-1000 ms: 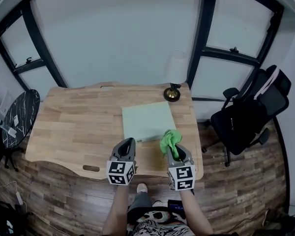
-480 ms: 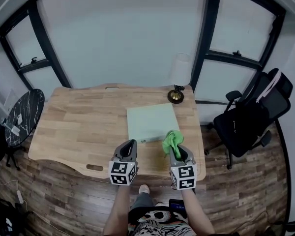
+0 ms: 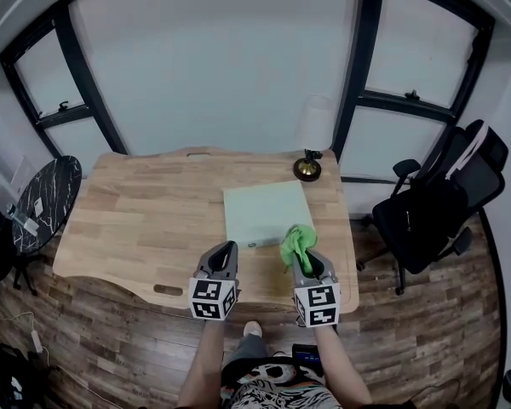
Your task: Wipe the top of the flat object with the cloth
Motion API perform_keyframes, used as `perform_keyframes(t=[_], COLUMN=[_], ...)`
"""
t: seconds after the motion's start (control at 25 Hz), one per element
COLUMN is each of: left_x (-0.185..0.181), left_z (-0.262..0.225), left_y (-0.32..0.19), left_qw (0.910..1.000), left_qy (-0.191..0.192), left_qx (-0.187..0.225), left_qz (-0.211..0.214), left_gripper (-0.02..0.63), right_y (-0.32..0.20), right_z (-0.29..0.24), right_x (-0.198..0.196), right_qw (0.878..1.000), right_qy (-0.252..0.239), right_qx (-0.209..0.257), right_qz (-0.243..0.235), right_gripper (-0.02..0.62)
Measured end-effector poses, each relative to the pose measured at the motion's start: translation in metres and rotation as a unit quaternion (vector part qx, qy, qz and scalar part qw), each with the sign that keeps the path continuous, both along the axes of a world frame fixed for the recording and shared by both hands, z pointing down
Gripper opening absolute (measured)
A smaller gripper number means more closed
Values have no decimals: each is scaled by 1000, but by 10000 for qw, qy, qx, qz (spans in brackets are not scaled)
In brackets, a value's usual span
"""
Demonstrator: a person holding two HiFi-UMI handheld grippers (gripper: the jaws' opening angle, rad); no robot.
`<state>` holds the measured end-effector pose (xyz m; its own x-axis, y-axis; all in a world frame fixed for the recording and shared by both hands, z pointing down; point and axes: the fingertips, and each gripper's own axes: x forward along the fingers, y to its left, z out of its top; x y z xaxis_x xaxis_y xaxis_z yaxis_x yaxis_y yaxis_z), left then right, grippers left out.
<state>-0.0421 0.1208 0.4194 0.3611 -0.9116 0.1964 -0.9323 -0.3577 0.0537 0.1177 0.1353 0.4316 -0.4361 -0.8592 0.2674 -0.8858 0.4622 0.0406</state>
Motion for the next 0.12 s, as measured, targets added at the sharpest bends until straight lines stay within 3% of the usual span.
perform_keyframes(t=[0.12], left_x=[-2], left_z=[-3], left_y=[3], left_qw=[10000], left_qy=[1], left_qx=[38], left_qz=[-18], left_gripper=[12], right_y=[2], right_z=[2], right_x=[-2], right_qw=[10000], right_qy=[44], right_qx=[-39], right_qz=[-4], right_gripper=[72])
